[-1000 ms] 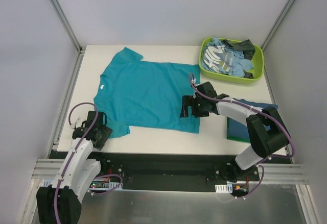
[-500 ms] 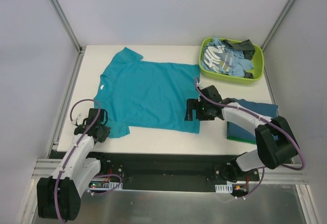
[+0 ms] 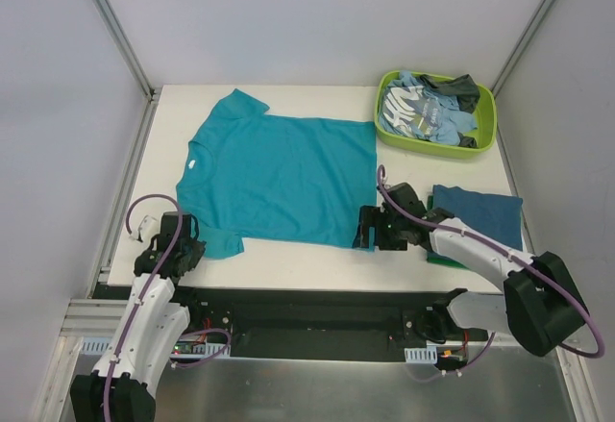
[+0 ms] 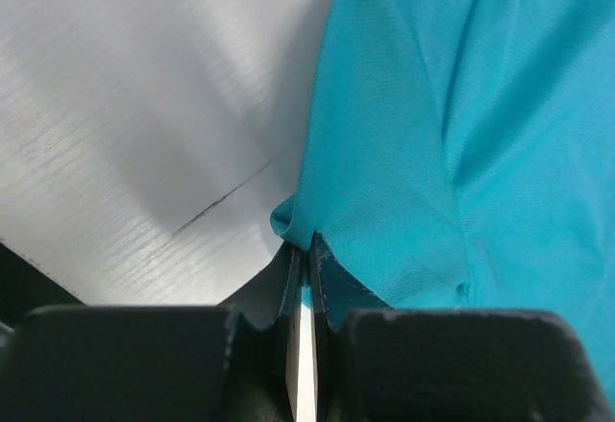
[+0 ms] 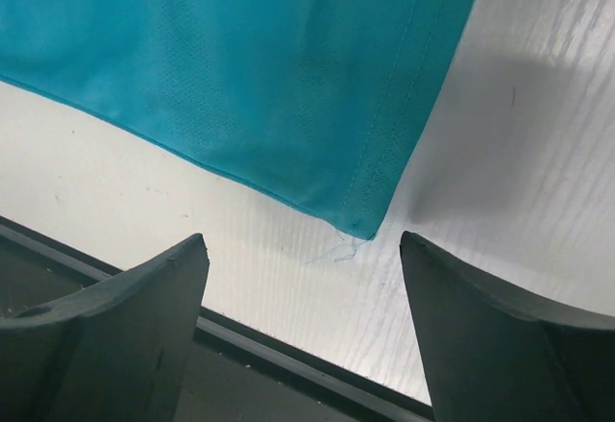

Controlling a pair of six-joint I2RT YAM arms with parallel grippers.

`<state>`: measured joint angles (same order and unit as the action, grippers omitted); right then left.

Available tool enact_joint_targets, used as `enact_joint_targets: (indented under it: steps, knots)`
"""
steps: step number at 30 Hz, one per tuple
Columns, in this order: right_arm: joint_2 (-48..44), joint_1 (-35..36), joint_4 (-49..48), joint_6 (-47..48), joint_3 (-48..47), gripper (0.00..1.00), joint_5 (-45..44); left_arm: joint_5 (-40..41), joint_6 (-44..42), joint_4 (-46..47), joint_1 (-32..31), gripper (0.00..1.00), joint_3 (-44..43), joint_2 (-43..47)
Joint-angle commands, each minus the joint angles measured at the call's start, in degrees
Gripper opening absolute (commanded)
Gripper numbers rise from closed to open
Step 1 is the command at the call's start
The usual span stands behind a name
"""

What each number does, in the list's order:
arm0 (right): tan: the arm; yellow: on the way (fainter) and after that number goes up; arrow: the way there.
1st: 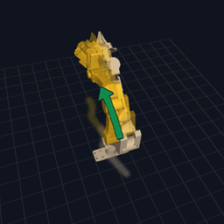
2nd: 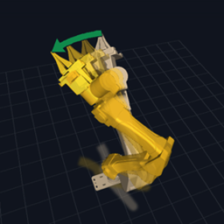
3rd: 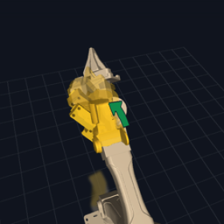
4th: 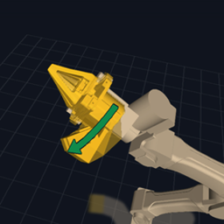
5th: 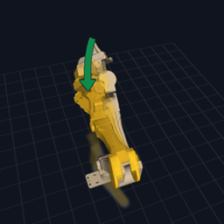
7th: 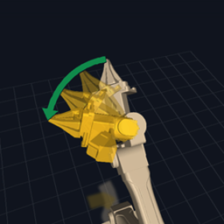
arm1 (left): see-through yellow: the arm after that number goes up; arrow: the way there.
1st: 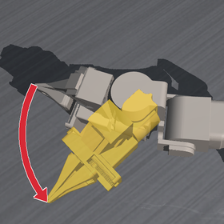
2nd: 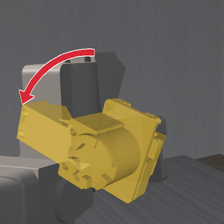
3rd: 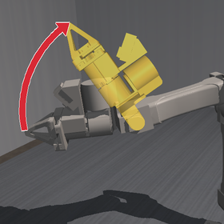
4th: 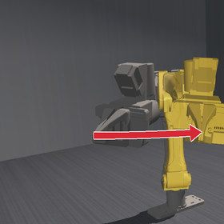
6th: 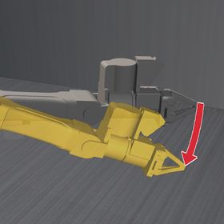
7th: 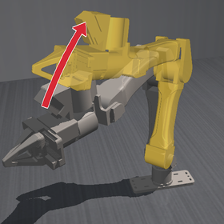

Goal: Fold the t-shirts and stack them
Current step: Grap the side of the flattened tshirt closest away from the robot with both arms

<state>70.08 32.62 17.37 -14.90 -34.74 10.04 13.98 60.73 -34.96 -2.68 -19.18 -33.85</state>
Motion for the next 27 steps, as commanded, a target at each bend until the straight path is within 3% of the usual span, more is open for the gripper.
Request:
enact_joint_targets:
  steps: [1, 6, 13, 15, 20, 22, 27]
  knots:
    - [1.89, 1.21, -0.23, -5.66, -0.06, 0.77, -2.21, 1.22, 1.67, -3.71, -0.31, 0.0, 0.72, -0.08]
    - [6.02, 1.92, 0.03, -7.69, -0.68, 0.5, -3.98, 1.23, 2.64, -4.5, -0.31, 0.0, 1.51, 0.27]
    - [8.75, 3.15, 0.83, -9.97, -0.06, 0.47, -9.42, 1.32, 2.2, -4.68, -0.31, 0.0, 2.22, 1.15]
    - [9.45, 3.24, 0.92, -10.5, -0.15, 0.41, -9.69, 1.14, 2.2, -4.94, -0.31, 0.0, 2.22, 1.24]
    - [7.71, 3.32, 3.02, -10.51, 0.2, 0.09, -12.68, 0.0, 2.82, -7.92, -0.31, 0.0, 1.16, 2.64]
    - [5.95, 3.24, 3.81, -9.72, 0.46, 0.03, -12.24, -1.66, 2.55, -10.29, -0.31, 0.0, 0.02, 3.69]
    - [1.99, 3.33, 5.13, -6.99, 1.6, 0.01, -6.54, -7.11, 4.57, -13.2, -0.57, 0.0, 0.11, 5.46]
